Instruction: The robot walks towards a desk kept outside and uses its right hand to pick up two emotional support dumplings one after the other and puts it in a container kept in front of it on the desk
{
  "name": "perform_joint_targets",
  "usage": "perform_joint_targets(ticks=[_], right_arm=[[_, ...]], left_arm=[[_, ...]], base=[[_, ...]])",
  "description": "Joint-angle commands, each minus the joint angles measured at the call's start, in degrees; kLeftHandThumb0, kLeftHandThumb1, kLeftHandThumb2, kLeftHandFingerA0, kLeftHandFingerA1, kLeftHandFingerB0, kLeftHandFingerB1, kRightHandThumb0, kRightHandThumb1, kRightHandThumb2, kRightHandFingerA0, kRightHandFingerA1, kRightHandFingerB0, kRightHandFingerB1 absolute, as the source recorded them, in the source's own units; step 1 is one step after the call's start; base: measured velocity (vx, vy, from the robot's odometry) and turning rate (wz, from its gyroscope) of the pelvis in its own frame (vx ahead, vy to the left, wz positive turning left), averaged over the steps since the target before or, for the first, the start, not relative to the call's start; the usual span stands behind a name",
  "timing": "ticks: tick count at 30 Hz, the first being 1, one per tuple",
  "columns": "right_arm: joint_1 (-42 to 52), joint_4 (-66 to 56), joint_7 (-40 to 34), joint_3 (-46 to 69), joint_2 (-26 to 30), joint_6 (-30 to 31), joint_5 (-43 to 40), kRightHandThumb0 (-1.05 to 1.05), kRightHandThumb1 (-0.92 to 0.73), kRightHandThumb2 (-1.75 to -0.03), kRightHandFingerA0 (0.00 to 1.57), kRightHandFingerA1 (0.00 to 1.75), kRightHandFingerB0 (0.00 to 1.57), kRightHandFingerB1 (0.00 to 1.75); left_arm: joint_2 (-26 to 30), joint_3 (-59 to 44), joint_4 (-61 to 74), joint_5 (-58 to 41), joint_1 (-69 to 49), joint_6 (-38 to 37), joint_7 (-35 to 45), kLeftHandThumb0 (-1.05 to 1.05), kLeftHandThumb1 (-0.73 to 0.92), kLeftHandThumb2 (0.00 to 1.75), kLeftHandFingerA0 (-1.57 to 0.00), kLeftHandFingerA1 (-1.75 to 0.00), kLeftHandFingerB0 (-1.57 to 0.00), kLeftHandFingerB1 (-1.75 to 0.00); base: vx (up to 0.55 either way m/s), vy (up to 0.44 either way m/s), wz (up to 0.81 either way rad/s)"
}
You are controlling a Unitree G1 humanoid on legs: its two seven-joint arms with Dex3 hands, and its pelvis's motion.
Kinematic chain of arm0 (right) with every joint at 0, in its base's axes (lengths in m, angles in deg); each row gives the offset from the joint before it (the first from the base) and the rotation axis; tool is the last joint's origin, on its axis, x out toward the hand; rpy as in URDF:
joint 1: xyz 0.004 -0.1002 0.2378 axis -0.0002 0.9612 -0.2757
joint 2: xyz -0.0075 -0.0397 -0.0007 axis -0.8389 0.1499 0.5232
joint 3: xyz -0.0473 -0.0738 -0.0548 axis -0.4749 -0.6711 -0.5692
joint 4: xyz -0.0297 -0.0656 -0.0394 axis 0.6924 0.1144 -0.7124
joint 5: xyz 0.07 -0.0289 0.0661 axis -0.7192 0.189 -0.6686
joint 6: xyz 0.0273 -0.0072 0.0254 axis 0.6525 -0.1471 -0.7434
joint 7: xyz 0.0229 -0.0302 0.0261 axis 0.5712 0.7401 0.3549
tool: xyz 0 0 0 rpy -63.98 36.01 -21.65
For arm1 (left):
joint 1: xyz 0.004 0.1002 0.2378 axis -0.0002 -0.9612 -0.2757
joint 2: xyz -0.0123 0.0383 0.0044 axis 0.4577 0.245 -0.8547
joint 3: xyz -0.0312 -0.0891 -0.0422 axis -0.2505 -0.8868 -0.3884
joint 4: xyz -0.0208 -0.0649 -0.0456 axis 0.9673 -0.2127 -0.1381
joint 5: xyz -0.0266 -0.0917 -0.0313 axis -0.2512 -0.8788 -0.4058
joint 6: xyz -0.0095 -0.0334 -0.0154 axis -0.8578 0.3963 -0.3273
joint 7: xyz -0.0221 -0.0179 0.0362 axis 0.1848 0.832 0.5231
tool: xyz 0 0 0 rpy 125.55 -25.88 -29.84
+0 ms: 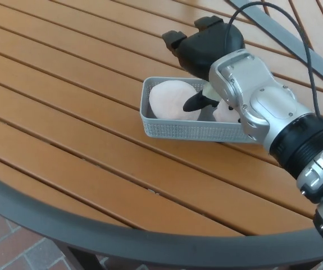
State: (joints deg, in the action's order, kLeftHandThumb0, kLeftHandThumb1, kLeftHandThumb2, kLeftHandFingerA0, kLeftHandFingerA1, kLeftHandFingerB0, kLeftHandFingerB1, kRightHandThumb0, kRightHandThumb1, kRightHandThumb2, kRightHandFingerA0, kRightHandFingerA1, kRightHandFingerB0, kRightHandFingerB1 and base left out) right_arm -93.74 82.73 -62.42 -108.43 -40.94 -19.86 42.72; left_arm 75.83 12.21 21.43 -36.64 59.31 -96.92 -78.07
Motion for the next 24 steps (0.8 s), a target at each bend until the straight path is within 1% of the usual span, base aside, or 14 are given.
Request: perform_joint_targets(ticks=[1, 2, 8, 9, 11, 15, 16, 18, 19, 20, 21, 22, 23, 24], right_arm=[[-3.1, -4.9, 16.6, 0.9, 3.9, 0.4, -3.5, -1.05, -0.61, -0.60, 0.00, 0.00, 0.00, 0.00], [-3.5, -5.2, 18.6, 0.1, 4.9, -0.6, -2.9, -1.05, -0.61, -0.60, 0.00, 0.00, 0.00, 0.00], [-4.4, -5.9, 21.2, 0.0, 6.4, -1.1, -2.7, -1.05, -0.60, -0.60, 0.00, 0.00, 0.00, 0.00], [-4.3, -7.3, 20.4, 1.6, 6.8, -1.3, -4.0, -1.01, -0.58, -0.59, 0.00, 0.00, 0.00, 0.00], [-4.0, -9.6, 19.4, 3.9, 7.5, -1.6, -6.1, -1.01, -0.58, -0.59, 0.00, 0.00, 0.00, 0.00], [-3.6, -12.8, 21.2, 5.5, 8.5, -1.8, -7.5, -0.99, -0.58, -0.59, 0.00, 0.00, 0.00, 0.00], [-1.8, -20.6, 23.3, 8.4, 11.4, -1.9, -9.6, -1.05, -0.59, -0.96, 0.00, 0.19, 0.00, 0.00], [0.5, -30.6, 26.2, 12.1, 15.0, -2.0, -12.3, -1.05, -0.59, -0.96, 0.00, 0.19, 0.00, 0.00], [5.9, -44.4, 30.2, 18.8, 20.4, -0.9, -15.2, -1.05, -0.62, -0.97, 0.00, 0.11, 0.00, 0.00], [9.5, -53.2, 32.7, 23.3, 23.9, -0.1, -17.0, -1.05, -0.62, -0.97, 0.00, 0.11, 0.00, 0.00], [11.9, -59.1, 34.5, 26.3, 26.3, 0.5, -18.2, -1.05, -0.62, -0.97, 0.00, 0.11, 0.00, 0.00], [13.2, -62.2, 35.4, 27.8, 27.5, 0.9, -18.8, -1.05, -0.62, -0.97, 0.00, 0.11, 0.00, 0.00], [22.3, -68.4, 36.2, 45.3, 29.3, 0.4, -21.1, -0.79, -0.52, -0.92, 0.03, 0.32, 0.02, 0.25], [29.1, -73.0, 36.8, 58.4, 30.6, 0.1, -22.8, -0.79, -0.52, -0.92, 0.03, 0.32, 0.02, 0.25]], left_arm=[[1.2, -0.1, -0.1, 0.4, -0.3, -3.2, -0.5, -0.36, 0.53, 0.56, -0.86, -0.69, -0.84, -0.54], [1.2, -0.3, -0.3, 0.2, -0.2, -2.8, -0.6, -0.36, 0.53, 0.56, -0.86, -0.69, -0.84, -0.54], [1.5, -0.4, 0.0, 0.2, -0.7, -3.3, -0.6, -0.34, 0.52, 0.56, -0.87, -0.71, -0.85, -0.55], [1.5, -0.2, -0.3, 0.4, -1.0, -3.2, -0.6, -0.34, 0.55, 0.56, -0.85, -0.68, -0.82, -0.54], [1.4, 0.1, -0.7, 0.8, -1.4, -3.1, -0.5, -0.34, 0.55, 0.56, -0.85, -0.68, -0.82, -0.54], [1.4, 0.2, -0.7, 0.8, -1.4, -2.8, -0.6, -0.35, 0.54, 0.56, -0.85, -0.68, -0.83, -0.54], [1.2, 0.6, -0.5, 1.2, -1.6, -2.8, -1.2, -0.37, 0.54, 0.57, -0.86, -0.67, -0.85, -0.53], [0.9, 1.0, -0.3, 1.6, -1.9, -2.7, -1.9, -0.37, 0.54, 0.57, -0.86, -0.67, -0.85, -0.53], [0.6, 0.7, -0.1, 1.1, -2.3, -3.0, -1.8, -0.37, 0.54, 0.57, -0.85, -0.66, -0.83, -0.54], [0.4, 0.4, 0.0, 0.7, -2.5, -3.2, -1.6, -0.37, 0.54, 0.57, -0.85, -0.66, -0.83, -0.54], [0.3, 0.2, 0.1, 0.4, -2.7, -3.4, -1.4, -0.37, 0.54, 0.57, -0.85, -0.66, -0.83, -0.54], [0.2, 0.1, 0.1, 0.3, -2.8, -3.4, -1.4, -0.37, 0.54, 0.57, -0.85, -0.66, -0.83, -0.54], [0.1, -0.1, 0.0, 0.1, -3.0, -3.7, -1.3, -0.36, 0.53, 0.56, -0.87, -0.71, -0.84, -0.55], [0.0, -0.3, 0.0, -0.1, -3.2, -3.9, -1.3, -0.36, 0.53, 0.56, -0.87, -0.71, -0.84, -0.55]], base=[[0.00, 0.000, 0.00], [0.00, 0.000, 0.00], [0.00, 0.000, 0.00], [0.00, 0.000, 0.00], [0.00, 0.000, 0.00], [0.00, 0.000, 0.00], [0.00, 0.000, 0.00], [0.00, 0.000, 0.00], [0.00, 0.000, 0.00], [0.00, 0.000, 0.00], [0.00, 0.000, 0.00], [0.00, 0.000, 0.00], [0.00, 0.000, 0.00], [0.00, 0.000, 0.00]])
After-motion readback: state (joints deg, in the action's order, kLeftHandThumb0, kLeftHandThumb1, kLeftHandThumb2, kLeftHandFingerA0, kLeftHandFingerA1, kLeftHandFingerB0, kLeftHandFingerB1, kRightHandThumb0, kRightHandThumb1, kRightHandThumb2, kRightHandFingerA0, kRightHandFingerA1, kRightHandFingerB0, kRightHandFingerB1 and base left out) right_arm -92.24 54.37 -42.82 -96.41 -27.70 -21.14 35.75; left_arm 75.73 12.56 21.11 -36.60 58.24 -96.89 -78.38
